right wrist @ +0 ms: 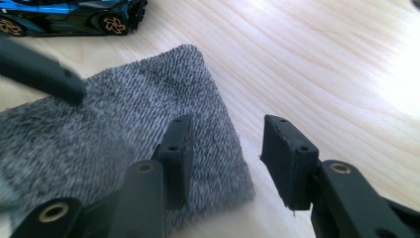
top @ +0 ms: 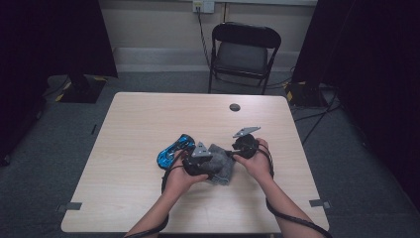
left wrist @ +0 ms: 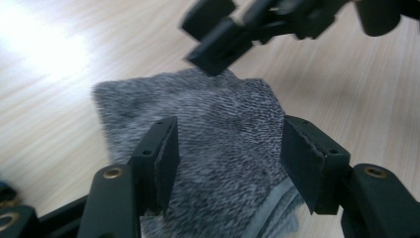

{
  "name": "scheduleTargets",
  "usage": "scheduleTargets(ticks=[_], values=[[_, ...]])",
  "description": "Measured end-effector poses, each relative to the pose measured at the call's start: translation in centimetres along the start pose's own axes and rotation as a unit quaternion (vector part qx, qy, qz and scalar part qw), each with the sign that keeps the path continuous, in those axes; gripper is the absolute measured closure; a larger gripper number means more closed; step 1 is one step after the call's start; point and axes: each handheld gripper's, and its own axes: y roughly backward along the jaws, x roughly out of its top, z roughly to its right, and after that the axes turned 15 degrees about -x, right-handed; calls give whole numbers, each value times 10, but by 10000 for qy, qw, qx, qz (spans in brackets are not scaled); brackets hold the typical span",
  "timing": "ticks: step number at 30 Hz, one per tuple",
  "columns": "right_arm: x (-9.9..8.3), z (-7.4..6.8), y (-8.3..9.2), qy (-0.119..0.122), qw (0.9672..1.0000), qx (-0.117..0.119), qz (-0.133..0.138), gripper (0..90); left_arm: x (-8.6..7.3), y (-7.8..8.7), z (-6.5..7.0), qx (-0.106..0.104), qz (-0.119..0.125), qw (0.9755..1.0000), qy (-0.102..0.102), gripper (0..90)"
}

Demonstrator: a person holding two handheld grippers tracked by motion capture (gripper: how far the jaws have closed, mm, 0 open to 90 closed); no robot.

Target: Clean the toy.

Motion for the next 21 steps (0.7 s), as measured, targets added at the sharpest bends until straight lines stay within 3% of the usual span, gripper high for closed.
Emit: scheduleTargets(ticks=[7, 12, 16, 19, 21], values=[[2, -8, -21, 108, 9998, 80, -121, 564, -9, -13, -2, -78, -409, 9991, 29, 433], [1, -11, -26, 169, 9996, 190, -130, 630, -12, -5, -6, -162, -643, 9977, -155, 569], [-2, -11, -25, 186, 9993, 283, -149, 714, -17, 4, -6, -217, -776, 9962, -321, 618], [-4, -12, -21, 155, 9991, 365, -164, 721, -19, 12, -8, -240, -806, 9961, -268, 628], [-6, -14, -18, 182, 9989, 404, -150, 724, -18, 14, -7, -212, -729, 9970, -130, 596]])
